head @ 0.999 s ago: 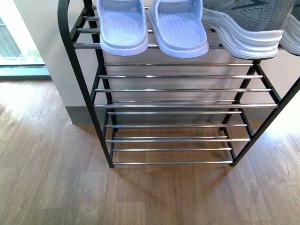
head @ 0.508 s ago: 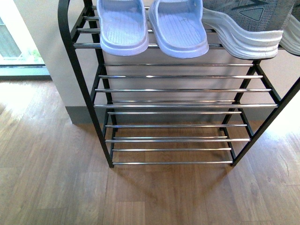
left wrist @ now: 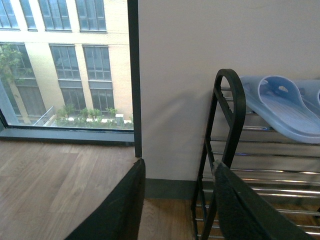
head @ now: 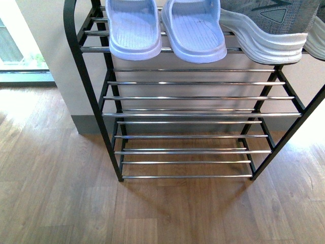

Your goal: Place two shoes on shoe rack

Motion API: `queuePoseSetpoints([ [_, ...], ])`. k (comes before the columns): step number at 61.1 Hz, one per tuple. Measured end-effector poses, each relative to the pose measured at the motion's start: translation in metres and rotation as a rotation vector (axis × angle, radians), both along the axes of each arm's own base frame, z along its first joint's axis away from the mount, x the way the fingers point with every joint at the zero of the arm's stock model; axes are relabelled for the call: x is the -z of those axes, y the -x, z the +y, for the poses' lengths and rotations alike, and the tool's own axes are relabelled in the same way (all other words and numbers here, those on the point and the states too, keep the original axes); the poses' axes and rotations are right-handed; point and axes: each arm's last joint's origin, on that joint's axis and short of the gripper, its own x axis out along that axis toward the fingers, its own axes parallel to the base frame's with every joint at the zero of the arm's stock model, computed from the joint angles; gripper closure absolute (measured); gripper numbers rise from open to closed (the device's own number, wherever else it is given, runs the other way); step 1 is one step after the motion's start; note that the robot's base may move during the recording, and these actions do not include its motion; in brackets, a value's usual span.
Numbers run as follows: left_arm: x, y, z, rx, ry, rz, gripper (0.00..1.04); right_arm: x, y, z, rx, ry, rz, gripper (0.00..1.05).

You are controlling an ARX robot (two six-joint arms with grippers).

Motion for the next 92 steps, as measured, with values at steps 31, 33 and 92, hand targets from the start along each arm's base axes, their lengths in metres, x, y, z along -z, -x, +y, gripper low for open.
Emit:
queuePoseSetpoints([
  [31,0.0,0.0,0.0,0.0,-0.002,0.0,0.09,0.0,0.0,0.0,0.0,0.0,0.0,0.09],
  [33,0.0,0.0,0.0,0.0,-0.002,0.0,0.09,0.0,0.0,0.0,0.0,0.0,0.0,0.09],
  [92,0.0,0.0,0.0,0.0,-0.002,0.0,0.09,-0.0001,0.0001,0.0,0.0,0.0,-0.002,0.09],
])
